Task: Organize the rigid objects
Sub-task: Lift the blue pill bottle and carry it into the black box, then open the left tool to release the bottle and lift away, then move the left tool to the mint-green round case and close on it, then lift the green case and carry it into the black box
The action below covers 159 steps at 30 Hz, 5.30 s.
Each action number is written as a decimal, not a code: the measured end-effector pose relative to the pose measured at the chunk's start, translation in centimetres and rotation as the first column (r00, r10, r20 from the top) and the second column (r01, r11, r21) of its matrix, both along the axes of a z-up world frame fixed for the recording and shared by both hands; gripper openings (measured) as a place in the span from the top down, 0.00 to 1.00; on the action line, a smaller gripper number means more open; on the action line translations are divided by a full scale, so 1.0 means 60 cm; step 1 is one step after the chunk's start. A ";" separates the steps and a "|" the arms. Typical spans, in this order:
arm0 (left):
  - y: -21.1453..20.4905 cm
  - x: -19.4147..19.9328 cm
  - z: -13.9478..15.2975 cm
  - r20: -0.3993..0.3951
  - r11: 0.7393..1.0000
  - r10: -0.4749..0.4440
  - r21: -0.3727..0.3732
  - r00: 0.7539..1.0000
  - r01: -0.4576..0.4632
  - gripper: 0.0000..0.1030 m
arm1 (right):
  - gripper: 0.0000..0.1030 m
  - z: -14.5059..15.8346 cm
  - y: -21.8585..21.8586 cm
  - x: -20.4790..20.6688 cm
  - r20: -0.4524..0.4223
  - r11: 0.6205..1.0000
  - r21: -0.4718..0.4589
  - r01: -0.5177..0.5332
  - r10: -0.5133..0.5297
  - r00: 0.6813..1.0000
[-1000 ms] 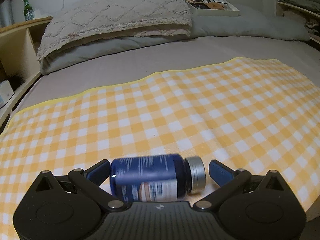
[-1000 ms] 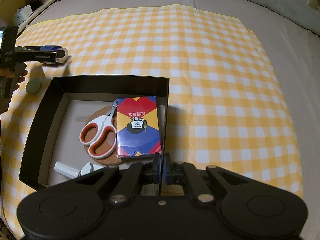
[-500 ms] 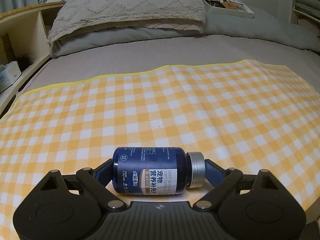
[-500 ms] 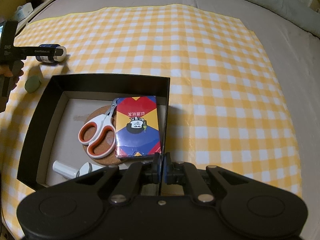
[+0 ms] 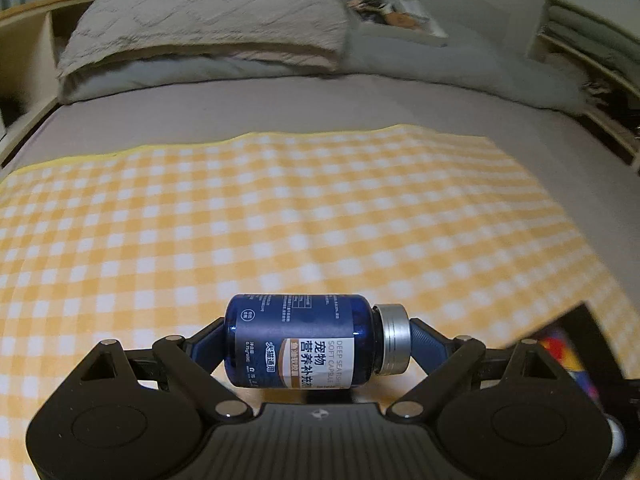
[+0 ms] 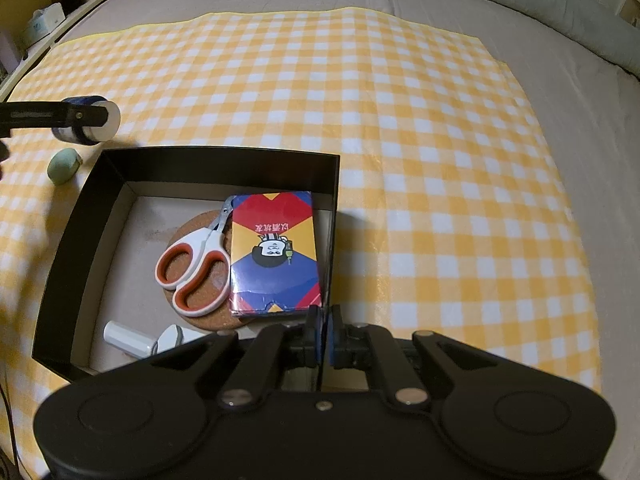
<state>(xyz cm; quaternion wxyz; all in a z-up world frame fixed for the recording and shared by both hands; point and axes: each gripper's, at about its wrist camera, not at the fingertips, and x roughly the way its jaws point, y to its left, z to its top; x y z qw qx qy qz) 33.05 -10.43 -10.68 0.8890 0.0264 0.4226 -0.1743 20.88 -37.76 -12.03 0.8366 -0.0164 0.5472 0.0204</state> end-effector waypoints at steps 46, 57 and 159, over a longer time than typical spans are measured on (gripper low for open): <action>-0.128 -0.176 -0.015 -0.045 0.530 -0.800 0.417 0.599 0.739 0.06 | 0.96 0.007 0.003 -0.012 0.002 0.999 -0.032 -0.034 0.034 0.999; -0.114 -0.191 0.003 -0.030 0.597 -0.764 0.347 0.645 0.723 0.04 | 0.96 0.007 0.004 -0.011 0.000 0.999 -0.038 -0.037 0.037 0.999; 0.048 0.098 -0.097 -0.134 0.998 0.039 -0.034 0.990 -0.044 0.51 | 0.98 -0.026 -0.008 0.031 -0.005 0.997 0.044 0.071 -0.071 0.997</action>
